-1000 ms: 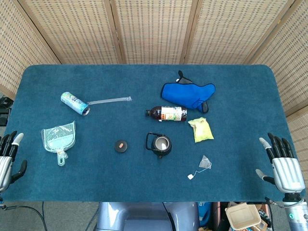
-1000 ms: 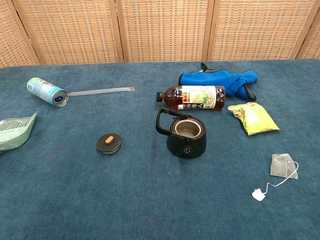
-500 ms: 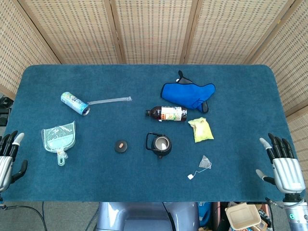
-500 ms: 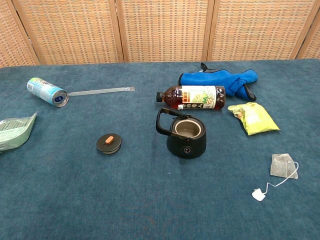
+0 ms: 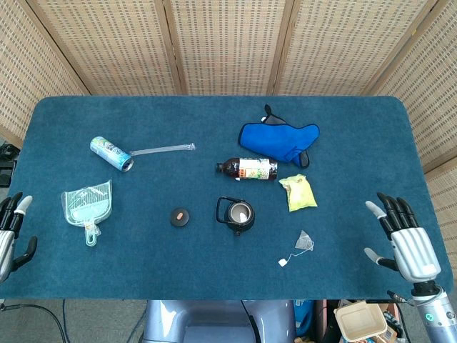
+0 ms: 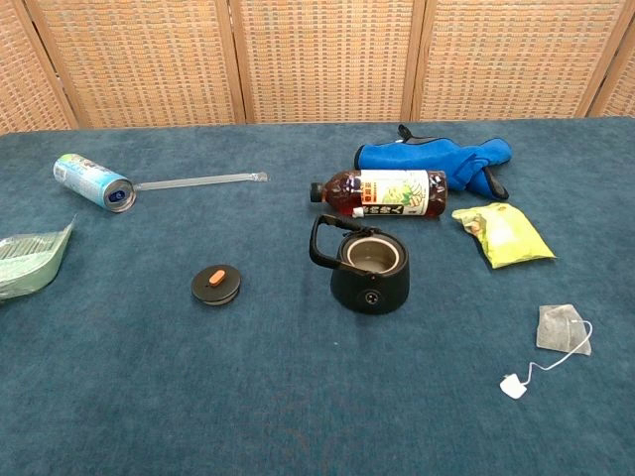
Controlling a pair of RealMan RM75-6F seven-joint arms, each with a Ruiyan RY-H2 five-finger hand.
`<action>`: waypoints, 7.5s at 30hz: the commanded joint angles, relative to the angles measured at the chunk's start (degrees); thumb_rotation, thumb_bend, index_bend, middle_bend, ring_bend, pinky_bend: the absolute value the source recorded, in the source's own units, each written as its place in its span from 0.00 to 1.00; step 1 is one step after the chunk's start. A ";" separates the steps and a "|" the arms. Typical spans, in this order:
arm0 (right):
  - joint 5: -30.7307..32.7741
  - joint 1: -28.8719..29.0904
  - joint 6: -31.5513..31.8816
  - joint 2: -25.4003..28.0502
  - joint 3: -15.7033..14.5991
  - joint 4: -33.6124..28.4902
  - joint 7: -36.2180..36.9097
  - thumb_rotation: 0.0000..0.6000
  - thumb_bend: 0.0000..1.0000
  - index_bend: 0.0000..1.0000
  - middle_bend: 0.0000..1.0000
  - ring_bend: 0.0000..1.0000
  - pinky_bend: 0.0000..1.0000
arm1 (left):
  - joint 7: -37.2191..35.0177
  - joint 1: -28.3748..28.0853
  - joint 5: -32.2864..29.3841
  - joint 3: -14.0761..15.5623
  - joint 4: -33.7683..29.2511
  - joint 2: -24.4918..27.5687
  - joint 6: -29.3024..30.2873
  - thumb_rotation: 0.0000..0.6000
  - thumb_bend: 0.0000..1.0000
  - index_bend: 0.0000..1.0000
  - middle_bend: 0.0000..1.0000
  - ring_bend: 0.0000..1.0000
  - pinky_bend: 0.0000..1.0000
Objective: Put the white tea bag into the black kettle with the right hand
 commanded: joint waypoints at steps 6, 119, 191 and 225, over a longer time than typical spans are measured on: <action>-6.89 6.53 -3.23 2.53 0.05 -1.90 2.85 1.00 0.25 0.07 0.13 0.00 0.09 | -0.12 -0.52 0.24 -0.45 -1.69 2.05 -0.23 1.00 0.48 0.03 0.00 0.00 0.00; -6.91 32.54 -33.15 -14.49 -12.54 9.89 -2.91 1.00 0.44 0.49 0.81 0.82 0.85 | 0.10 -4.04 -1.29 -1.77 -2.01 4.81 -2.75 1.00 0.48 0.03 0.00 0.00 0.00; -3.34 31.22 -34.45 -16.06 -13.82 10.24 -5.03 1.00 0.49 0.62 0.82 0.82 0.85 | -0.87 -4.04 -1.08 -1.27 -1.06 4.24 -3.02 1.00 0.48 0.03 0.00 0.00 0.00; -0.07 30.66 -25.83 -5.22 -7.16 -1.35 0.23 1.00 0.52 0.66 0.82 0.83 0.86 | -0.09 -4.76 -0.43 -0.81 -0.21 2.35 -4.08 1.00 0.48 0.03 0.00 0.00 0.00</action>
